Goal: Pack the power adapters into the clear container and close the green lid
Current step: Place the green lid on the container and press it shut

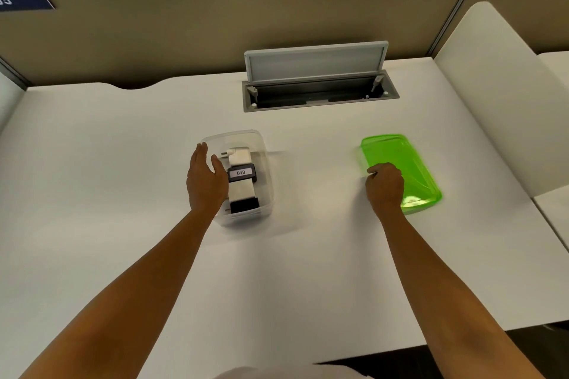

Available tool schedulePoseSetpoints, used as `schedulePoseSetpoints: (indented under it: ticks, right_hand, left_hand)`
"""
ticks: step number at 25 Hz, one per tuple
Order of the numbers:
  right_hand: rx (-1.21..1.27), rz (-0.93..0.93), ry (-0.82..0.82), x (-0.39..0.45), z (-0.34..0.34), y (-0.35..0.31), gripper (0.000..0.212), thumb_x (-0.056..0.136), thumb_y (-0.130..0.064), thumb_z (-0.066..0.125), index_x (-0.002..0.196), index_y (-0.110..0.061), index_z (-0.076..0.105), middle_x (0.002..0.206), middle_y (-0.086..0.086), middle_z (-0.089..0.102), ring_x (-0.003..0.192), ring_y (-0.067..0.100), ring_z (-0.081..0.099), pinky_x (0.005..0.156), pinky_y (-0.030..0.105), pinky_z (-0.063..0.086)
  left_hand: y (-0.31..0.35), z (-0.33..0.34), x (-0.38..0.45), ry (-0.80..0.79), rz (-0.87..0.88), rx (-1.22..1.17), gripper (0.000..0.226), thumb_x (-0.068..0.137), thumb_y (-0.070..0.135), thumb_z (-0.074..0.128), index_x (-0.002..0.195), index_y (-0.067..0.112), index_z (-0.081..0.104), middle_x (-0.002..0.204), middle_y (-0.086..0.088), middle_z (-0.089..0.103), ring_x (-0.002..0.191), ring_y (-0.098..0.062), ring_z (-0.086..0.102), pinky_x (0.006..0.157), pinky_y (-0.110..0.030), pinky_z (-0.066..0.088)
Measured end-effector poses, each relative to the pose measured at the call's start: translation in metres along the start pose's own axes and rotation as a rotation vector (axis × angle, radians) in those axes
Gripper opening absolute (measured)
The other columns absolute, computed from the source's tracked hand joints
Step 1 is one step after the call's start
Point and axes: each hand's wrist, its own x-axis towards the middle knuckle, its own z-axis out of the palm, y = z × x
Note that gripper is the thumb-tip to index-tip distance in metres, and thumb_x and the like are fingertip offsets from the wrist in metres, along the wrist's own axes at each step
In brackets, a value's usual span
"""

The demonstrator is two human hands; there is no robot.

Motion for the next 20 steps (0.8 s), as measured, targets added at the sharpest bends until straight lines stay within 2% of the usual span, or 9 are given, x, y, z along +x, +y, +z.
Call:
schedulePoseSetpoints:
  ticks: [4, 7, 11, 13, 14, 16, 18, 20]
  right_hand:
    - [0.116, -0.091, 0.035, -0.014, -0.009, -0.043, 0.019, 0.082, -0.006, 0.063, 0.093, -0.013, 0.076, 0.098, 0.010, 0.074, 0.093, 0.031, 0.068, 0.074, 0.033, 0.050]
    - [0.217, -0.177, 0.005, -0.018, -0.024, -0.077, 0.008, 0.080, -0.011, 0.070, 0.087, -0.016, 0.073, 0.091, 0.004, 0.075, 0.085, 0.024, 0.069, 0.071, 0.030, 0.050]
    - [0.470, -0.244, -0.008, -0.021, -0.047, -0.121, 0.018, 0.083, -0.016, 0.072, 0.099, -0.018, 0.066, 0.092, -0.004, 0.069, 0.072, 0.017, 0.067, 0.068, 0.032, 0.054]
    - [0.649, -0.255, 0.008, -0.022, -0.052, -0.139, 0.023, 0.087, -0.016, 0.070, 0.109, -0.016, 0.064, 0.095, -0.003, 0.066, 0.071, 0.003, 0.069, 0.063, 0.025, 0.057]
    - [0.736, -0.240, 0.017, -0.021, -0.052, -0.145, 0.024, 0.088, -0.015, 0.069, 0.112, -0.013, 0.064, 0.098, 0.000, 0.066, 0.075, -0.001, 0.069, 0.063, 0.020, 0.057]
    - [0.938, -0.098, -0.015, -0.018, -0.045, -0.154, 0.027, 0.090, -0.011, 0.069, 0.116, -0.007, 0.066, 0.105, 0.007, 0.067, 0.080, 0.003, 0.069, 0.066, 0.017, 0.058]
    - [1.127, 0.125, -0.127, -0.018, -0.030, -0.159, 0.031, 0.090, -0.007, 0.067, 0.121, -0.002, 0.065, 0.111, 0.013, 0.068, 0.079, 0.011, 0.069, 0.071, 0.020, 0.059]
    - [1.163, 0.299, -0.248, -0.025, -0.009, -0.160, 0.034, 0.091, -0.005, 0.066, 0.124, 0.000, 0.064, 0.120, 0.016, 0.068, 0.085, 0.014, 0.068, 0.086, 0.028, 0.058]
  left_hand:
    - [-0.002, -0.003, 0.000, 0.012, -0.001, -0.043, 0.049, 0.105, 0.027, 0.038, 0.152, 0.013, 0.035, 0.158, -0.005, 0.038, 0.146, -0.022, 0.033, 0.118, -0.033, 0.025]
    - [-0.004, -0.003, 0.001, 0.014, -0.032, -0.053, 0.049, 0.105, 0.026, 0.037, 0.152, 0.012, 0.034, 0.158, -0.006, 0.038, 0.147, -0.023, 0.033, 0.118, -0.033, 0.024]
    - [-0.005, -0.004, 0.002, 0.026, -0.079, -0.105, 0.047, 0.105, 0.026, 0.037, 0.148, 0.009, 0.041, 0.154, -0.010, 0.044, 0.143, -0.026, 0.039, 0.119, -0.039, 0.030]
    - [-0.006, -0.004, 0.004, 0.027, -0.101, -0.146, 0.045, 0.105, 0.026, 0.038, 0.147, 0.009, 0.043, 0.152, -0.009, 0.046, 0.142, -0.026, 0.041, 0.118, -0.039, 0.031]
    - [-0.006, -0.005, 0.004, 0.027, -0.116, -0.171, 0.044, 0.105, 0.026, 0.039, 0.146, 0.010, 0.044, 0.152, -0.009, 0.047, 0.141, -0.026, 0.042, 0.118, -0.038, 0.031]
    - [-0.004, -0.006, 0.004, 0.025, -0.135, -0.221, 0.044, 0.105, 0.024, 0.040, 0.145, 0.010, 0.046, 0.151, -0.009, 0.048, 0.140, -0.025, 0.043, 0.118, -0.036, 0.032]
    - [-0.003, -0.008, 0.005, 0.013, -0.158, -0.280, 0.043, 0.105, 0.023, 0.040, 0.145, 0.009, 0.047, 0.150, -0.009, 0.049, 0.139, -0.024, 0.044, 0.117, -0.034, 0.031]
    - [-0.003, -0.016, 0.007, -0.011, -0.239, -0.383, 0.043, 0.105, 0.026, 0.038, 0.143, 0.011, 0.050, 0.148, -0.007, 0.052, 0.137, -0.023, 0.046, 0.117, -0.035, 0.032]
